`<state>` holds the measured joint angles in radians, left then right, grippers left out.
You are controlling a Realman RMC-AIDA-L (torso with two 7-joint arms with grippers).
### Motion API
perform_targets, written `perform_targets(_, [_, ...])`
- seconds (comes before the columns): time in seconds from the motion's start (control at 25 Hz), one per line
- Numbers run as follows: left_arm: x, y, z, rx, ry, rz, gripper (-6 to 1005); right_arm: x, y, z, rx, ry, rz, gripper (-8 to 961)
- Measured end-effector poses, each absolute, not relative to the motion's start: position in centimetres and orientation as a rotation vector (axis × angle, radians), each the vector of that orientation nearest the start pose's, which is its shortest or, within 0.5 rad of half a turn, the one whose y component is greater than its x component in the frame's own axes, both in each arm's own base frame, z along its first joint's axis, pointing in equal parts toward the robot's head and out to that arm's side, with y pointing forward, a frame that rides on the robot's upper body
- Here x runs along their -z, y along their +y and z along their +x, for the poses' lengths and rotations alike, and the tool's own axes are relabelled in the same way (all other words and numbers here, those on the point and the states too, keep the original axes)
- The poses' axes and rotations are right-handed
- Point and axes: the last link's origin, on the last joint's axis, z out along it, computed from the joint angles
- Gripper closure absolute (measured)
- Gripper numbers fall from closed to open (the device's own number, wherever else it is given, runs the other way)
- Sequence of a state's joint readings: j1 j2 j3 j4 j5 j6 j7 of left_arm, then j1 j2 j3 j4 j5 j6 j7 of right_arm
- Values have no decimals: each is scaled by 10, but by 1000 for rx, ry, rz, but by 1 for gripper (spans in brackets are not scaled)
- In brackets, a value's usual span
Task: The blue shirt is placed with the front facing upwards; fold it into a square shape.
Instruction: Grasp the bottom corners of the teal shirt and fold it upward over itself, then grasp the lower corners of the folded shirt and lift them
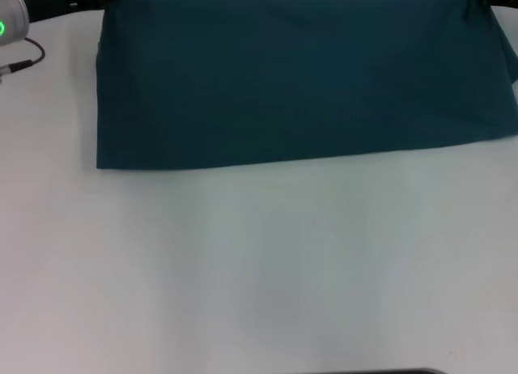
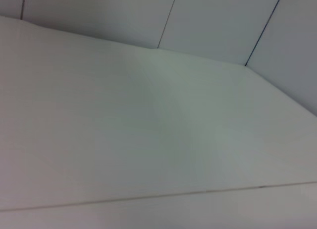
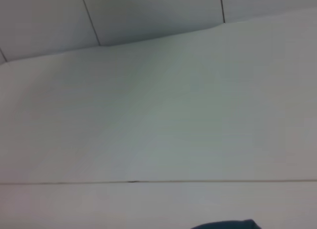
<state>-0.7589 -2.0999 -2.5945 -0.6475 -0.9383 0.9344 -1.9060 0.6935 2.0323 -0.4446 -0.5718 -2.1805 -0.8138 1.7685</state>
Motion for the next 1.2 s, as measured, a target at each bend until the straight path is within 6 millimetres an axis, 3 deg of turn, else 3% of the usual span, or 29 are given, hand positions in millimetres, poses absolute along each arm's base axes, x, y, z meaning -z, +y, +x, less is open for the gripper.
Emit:
perform_targets(0.4, [-6, 442, -255, 507, -1126, -2081, 950, -44, 438, 316, -366, 1067, -1896, 847])
perform_targets(0.64, [-7, 444, -257, 509, -1140, -2049, 946, -43, 442, 315, -336, 1026, -1882, 844])
perform_targets(0.76, [-9, 443, -260, 525, -1156, -2022, 826, -45, 443, 315, -330, 1017, -1872, 842])
perform_targets(0.88, [-13, 442, -263, 539, -1160, -1999, 718, -52, 442, 315, -344, 1005, -1860, 639])
perform_targets(1.08, [-18, 434, -263, 576, -1158, -2026, 577, -61, 429, 320, -421, 999, -1877, 397])
perform_targets(1.12, [-19, 428, -262, 591, -1154, -2066, 305, -63, 424, 322, -444, 1000, -1883, 375])
perform_targets(1.2, [-20, 423, -261, 603, -1153, -2100, 277, -67, 413, 324, -496, 1004, -1915, 330])
